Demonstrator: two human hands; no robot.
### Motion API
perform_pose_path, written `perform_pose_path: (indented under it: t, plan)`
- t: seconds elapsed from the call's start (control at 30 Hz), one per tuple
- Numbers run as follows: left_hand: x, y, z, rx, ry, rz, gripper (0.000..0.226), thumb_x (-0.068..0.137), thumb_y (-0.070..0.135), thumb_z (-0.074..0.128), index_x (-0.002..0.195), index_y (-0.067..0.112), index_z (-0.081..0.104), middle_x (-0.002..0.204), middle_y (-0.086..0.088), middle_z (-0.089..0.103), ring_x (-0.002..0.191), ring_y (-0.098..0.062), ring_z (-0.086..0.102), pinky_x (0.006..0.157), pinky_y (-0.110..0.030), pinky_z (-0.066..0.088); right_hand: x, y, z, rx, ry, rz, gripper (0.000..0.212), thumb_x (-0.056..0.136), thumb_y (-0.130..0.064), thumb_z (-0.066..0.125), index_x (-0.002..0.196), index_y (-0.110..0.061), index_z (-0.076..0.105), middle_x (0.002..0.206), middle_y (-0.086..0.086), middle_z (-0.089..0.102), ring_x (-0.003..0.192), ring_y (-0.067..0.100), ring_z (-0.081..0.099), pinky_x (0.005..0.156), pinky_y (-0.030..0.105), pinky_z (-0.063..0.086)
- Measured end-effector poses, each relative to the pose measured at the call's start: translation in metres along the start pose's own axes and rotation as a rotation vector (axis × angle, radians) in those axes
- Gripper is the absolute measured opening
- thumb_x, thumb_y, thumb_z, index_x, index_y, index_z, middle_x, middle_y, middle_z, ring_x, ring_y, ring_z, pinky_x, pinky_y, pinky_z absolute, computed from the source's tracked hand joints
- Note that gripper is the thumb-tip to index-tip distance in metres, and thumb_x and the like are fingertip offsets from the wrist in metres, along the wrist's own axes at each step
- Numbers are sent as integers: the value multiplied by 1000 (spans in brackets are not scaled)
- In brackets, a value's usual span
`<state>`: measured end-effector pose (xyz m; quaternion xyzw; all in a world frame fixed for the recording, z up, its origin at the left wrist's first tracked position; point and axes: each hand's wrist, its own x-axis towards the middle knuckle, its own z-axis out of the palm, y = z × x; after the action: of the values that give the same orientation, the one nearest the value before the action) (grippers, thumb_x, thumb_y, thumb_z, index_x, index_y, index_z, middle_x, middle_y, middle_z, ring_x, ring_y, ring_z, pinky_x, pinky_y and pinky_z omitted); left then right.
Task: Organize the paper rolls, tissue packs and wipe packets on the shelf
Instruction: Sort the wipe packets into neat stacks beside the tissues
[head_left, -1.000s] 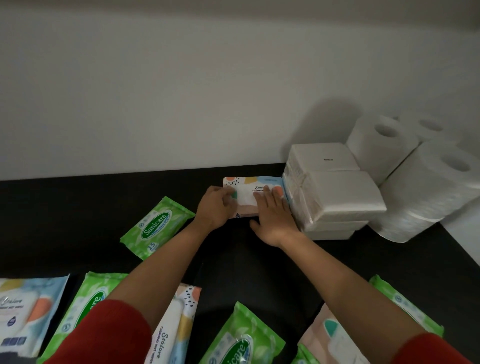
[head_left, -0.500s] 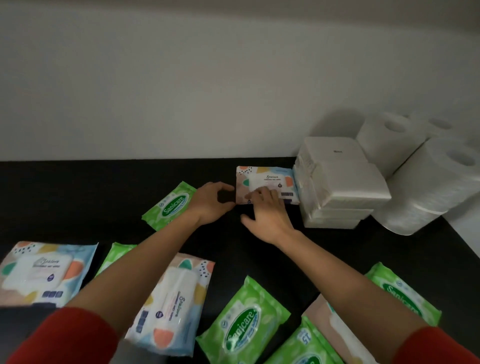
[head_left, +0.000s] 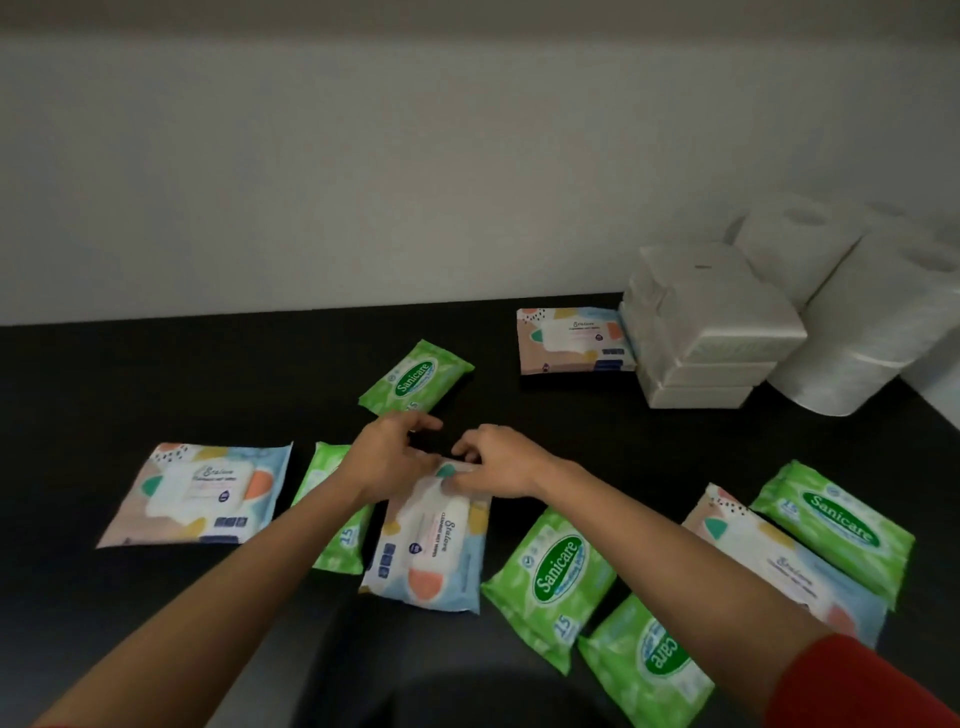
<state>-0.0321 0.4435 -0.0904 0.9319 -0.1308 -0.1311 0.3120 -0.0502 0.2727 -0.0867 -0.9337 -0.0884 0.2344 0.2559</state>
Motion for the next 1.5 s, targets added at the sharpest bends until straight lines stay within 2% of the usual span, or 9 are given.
perform_pose_path:
  t: [0.13,0.27,0.5,0.63,0.77,0.93,1.17,1.3,1.5]
  plan:
    - [-10,-12,3,8,-9,-11,52,80,23,72,128,26,53,129,-1,46,112,-15,52,95,-30,46,3,-11,12,-130,-30,43,88,68,-56,76,140,-19,41,131,7,41,124,23,38,102,40,40]
    - [-12,-15,4,-14,-25,-10,58,77,17,74,130,26,51,128,-1,44,113,-17,53,97,-32,46,7,-13,17,-104,-29,102,92,67,-55,78,142,-21,36,135,8,38,130,26,33,106,42,36]
    - [-13,-19,10,-30,-12,-9,53,84,16,66,133,24,47,129,-4,45,106,-19,56,89,-28,48,9,-8,24,110,5,159,78,65,-42,84,129,-17,48,128,6,50,115,21,52,95,37,47]
    - [-11,-22,11,-135,33,-66,49,86,10,62,132,23,49,128,-4,47,91,-15,60,75,-23,47,10,-6,26,151,-2,175,50,77,-43,75,113,-11,60,111,5,65,101,18,62,84,34,51]
    - [-8,-23,14,-281,52,-141,50,83,4,65,128,23,52,126,-2,50,108,-25,59,82,-31,50,8,-5,23,126,93,159,32,94,-39,53,104,-10,62,96,6,59,89,18,56,72,31,42]
    - [-1,-18,16,-440,63,-180,37,86,14,67,120,24,57,115,5,56,109,-14,55,88,-31,50,5,3,14,272,143,164,21,98,-33,47,84,-18,52,86,2,54,86,18,53,71,31,39]
    - [8,-5,20,-662,-3,-211,35,84,28,70,116,18,59,106,-6,64,84,-13,65,68,-22,50,-5,31,-13,479,387,224,25,100,-31,43,85,-14,53,79,0,52,70,11,49,58,25,36]
    - [18,11,28,-948,21,-319,48,79,23,75,121,13,53,111,-9,66,95,-23,68,81,-37,57,-11,49,-26,727,509,289,27,100,-32,44,88,-11,57,92,9,59,82,20,56,72,34,45]
    - [29,52,50,-1278,-91,-279,35,87,11,64,121,7,57,111,-16,68,95,-27,68,76,-38,59,-17,69,-37,1031,523,368,32,99,-38,43,107,-12,60,109,13,66,99,28,64,87,43,53]
